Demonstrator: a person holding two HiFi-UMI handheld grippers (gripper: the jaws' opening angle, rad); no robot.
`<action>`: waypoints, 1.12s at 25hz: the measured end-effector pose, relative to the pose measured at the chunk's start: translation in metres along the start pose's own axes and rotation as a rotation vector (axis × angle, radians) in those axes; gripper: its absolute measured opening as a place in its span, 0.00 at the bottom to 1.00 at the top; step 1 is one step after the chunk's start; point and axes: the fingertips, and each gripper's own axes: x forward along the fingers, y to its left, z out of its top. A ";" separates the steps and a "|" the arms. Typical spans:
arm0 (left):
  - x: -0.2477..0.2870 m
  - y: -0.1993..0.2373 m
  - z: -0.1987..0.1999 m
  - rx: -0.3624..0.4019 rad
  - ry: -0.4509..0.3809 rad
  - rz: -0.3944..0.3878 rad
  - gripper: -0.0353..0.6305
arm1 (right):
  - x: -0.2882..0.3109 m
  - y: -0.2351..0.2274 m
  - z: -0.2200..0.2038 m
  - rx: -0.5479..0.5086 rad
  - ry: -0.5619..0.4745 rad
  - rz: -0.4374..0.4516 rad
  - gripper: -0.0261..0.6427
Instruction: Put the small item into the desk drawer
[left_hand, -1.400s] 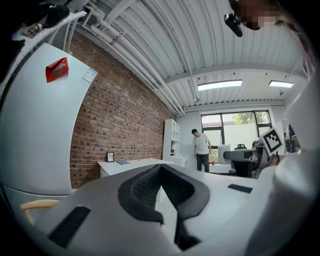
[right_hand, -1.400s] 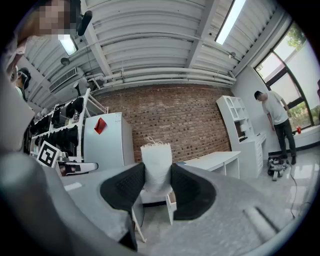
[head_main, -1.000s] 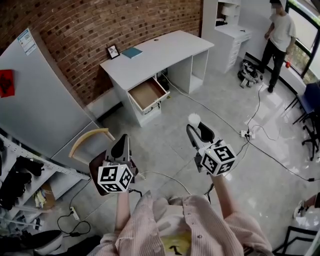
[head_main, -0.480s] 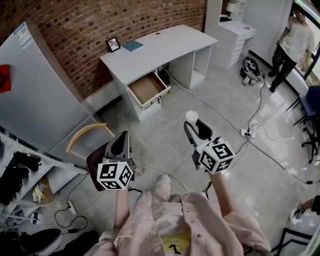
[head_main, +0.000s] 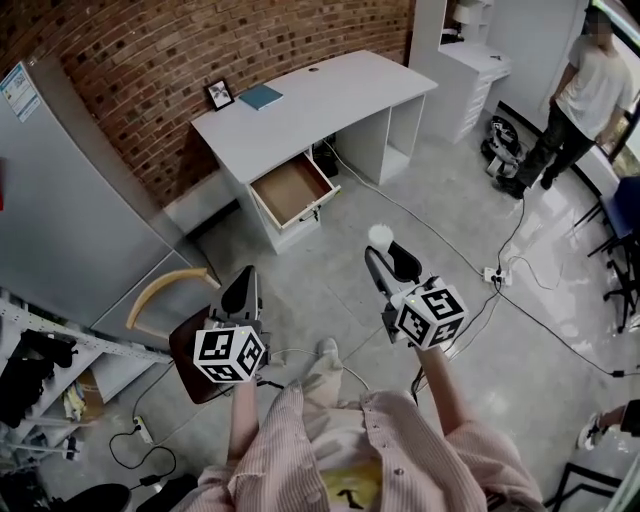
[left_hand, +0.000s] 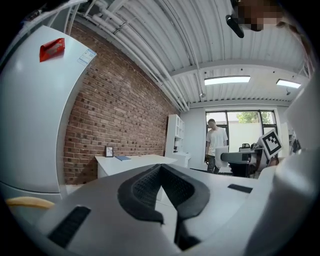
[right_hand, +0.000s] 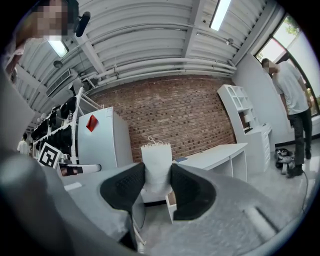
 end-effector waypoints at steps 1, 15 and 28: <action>0.010 0.004 0.000 -0.003 0.004 -0.001 0.05 | 0.009 -0.005 0.000 0.001 0.006 0.002 0.28; 0.145 0.062 0.005 -0.027 0.056 -0.023 0.05 | 0.144 -0.069 0.006 0.023 0.068 0.015 0.28; 0.192 0.102 -0.011 -0.059 0.107 -0.008 0.05 | 0.209 -0.099 -0.010 0.086 0.098 0.000 0.28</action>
